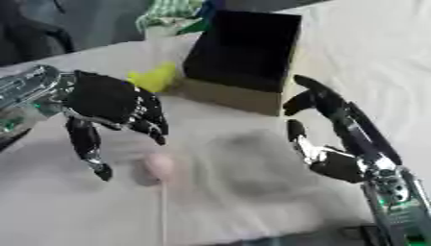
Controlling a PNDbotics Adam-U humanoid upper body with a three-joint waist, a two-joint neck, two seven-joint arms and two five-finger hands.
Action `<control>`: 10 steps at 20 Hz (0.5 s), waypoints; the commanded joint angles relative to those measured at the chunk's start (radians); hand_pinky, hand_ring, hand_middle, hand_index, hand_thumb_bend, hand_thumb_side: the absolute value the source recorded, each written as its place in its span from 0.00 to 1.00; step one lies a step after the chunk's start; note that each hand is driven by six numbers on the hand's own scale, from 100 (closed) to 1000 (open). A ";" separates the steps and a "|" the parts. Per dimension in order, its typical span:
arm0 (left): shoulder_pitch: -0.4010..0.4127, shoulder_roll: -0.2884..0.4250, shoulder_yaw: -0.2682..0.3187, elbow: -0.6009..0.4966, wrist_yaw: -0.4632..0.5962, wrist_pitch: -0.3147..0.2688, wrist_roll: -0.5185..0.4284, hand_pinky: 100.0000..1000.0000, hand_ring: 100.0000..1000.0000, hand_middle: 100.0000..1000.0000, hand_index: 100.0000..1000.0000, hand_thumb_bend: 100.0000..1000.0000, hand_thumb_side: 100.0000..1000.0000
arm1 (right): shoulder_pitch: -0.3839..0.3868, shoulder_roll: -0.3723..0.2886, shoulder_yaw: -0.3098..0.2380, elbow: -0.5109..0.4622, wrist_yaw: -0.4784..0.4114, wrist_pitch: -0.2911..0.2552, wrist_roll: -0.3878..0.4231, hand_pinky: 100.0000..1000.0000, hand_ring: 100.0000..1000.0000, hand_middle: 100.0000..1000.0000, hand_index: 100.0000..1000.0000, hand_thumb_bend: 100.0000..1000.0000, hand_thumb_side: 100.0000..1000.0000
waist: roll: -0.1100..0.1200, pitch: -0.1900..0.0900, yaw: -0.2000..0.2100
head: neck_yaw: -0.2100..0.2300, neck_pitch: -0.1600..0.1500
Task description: Pick up objects on the table and place them in the box.
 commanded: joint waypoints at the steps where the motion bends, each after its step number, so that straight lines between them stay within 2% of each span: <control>1: -0.011 0.011 0.002 0.007 -0.038 -0.112 -0.072 0.76 0.71 0.70 0.81 0.71 0.36 | -0.010 -0.010 -0.006 -0.013 0.001 -0.002 0.001 0.81 0.63 0.61 1.00 0.00 0.42 | -0.009 -0.012 -0.001 | 0.005 -0.009; 10: -0.013 -0.023 -0.012 0.045 -0.164 -0.112 0.052 0.75 0.69 0.69 0.80 0.66 0.30 | -0.011 -0.008 -0.004 -0.014 0.000 -0.001 0.003 0.81 0.63 0.61 1.00 0.00 0.42 | -0.009 -0.011 -0.014 | 0.007 -0.007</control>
